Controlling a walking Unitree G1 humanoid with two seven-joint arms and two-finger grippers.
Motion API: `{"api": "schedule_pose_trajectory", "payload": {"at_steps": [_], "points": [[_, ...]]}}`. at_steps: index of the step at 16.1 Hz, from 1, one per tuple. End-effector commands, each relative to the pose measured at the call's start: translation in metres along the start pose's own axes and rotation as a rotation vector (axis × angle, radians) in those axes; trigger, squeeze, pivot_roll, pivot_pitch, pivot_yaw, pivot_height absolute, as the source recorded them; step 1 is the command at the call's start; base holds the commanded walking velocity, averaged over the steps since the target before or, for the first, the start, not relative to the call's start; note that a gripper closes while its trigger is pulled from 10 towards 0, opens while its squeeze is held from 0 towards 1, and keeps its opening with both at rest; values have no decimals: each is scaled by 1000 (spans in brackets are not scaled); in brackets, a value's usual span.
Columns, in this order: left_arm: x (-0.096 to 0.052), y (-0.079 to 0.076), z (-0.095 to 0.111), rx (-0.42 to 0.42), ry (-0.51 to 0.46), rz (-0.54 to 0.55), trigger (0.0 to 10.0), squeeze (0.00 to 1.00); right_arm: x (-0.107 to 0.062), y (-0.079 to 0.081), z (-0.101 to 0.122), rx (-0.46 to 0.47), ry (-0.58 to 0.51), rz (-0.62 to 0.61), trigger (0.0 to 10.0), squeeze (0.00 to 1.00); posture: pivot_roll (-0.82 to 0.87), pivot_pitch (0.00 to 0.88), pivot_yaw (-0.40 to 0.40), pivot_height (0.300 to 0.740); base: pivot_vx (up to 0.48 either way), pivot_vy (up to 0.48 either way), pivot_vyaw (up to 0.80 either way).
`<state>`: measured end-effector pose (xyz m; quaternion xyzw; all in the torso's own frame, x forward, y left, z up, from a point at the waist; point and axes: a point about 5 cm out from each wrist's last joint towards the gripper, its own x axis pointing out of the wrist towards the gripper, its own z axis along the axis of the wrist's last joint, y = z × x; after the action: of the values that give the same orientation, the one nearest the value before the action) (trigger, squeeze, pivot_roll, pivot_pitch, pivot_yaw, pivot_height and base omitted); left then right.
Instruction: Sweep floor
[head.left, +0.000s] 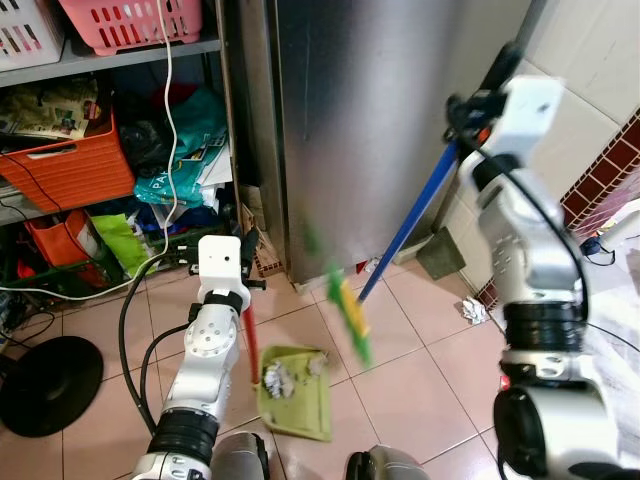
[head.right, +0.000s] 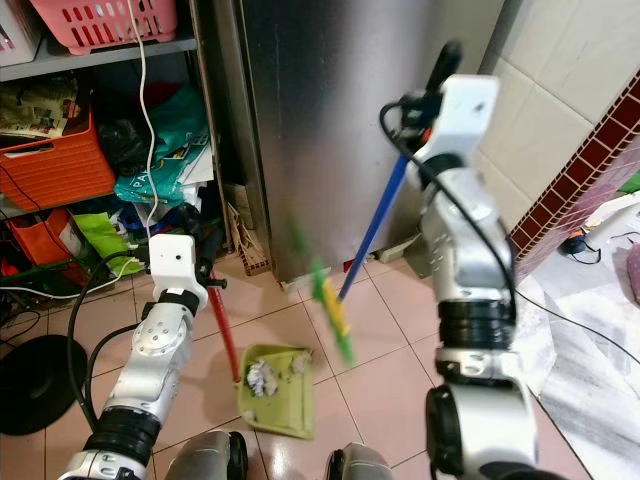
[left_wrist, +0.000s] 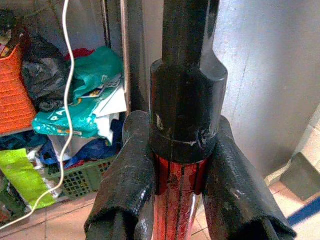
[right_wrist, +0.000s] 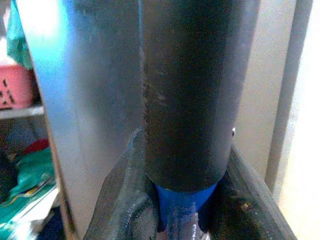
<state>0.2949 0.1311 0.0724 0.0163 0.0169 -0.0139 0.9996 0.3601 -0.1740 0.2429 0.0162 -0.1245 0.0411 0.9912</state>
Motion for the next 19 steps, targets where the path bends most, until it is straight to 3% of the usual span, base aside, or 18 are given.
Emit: {"api": "schedule_pose_trajectory", "payload": {"at_steps": [1, 3, 6, 8, 9, 10, 12, 17, 18, 19], "points": [[1, 2, 12, 5, -54, 3, 10000, 0, 0, -3, 11, -34, -62, -1, 10000, 0, -57, 50, 15, 740, 0, 0, 0], [-3, 8, 17, 4, -72, 7, 10000, 0, -14, -7, -13, -103, -9, -32, 10000, 0, -49, 41, 17, 740, 0, 0, 0], [-8, 15, 22, 14, -96, 11, 10000, 0, -32, -9, -44, -112, 77, -86, 10000, 0, -34, 29, 15, 740, 0, 0, 0], [-10, 19, 18, 29, -77, 23, 10000, 0, -39, -6, -58, -106, 117, -99, 10000, 0, -30, 26, 16, 740, 0, 0, 0], [-11, 27, 10, 62, -35, 61, 10000, 0, -44, 6, -74, -104, 173, -98, 10000, 0, -32, 31, 17, 740, 0, 0, 0], [-11, 27, 9, 67, -31, 65, 10000, 0, -45, 8, -76, -100, 179, -97, 10000, 0, -32, 31, 17, 740, 0, 0, 0], [-6, 27, 2, 71, -8, 75, 10000, 0, -48, 13, -90, -26, 243, -121, 10000, 0, -41, 37, 9, 740, 0, 0, 0], [7, 18, -1, 56, 10, 66, 10000, 0, -48, 24, -96, 115, 301, -111, 10000, 0, -63, 44, 2, 740, 0, 0, 0], [12, 12, 3, 49, 0, 52, 10000, 0, -46, 31, -97, 235, 365, -51, 10000, 0, -76, 41, 5, 740, 0, 0, 0], [13, 11, 3, 48, -1, 51, 10000, 0, -45, 32, -96, 255, 376, -31, 10000, 0, -76, 41, 5, 740, 0, 0, 0]]}}
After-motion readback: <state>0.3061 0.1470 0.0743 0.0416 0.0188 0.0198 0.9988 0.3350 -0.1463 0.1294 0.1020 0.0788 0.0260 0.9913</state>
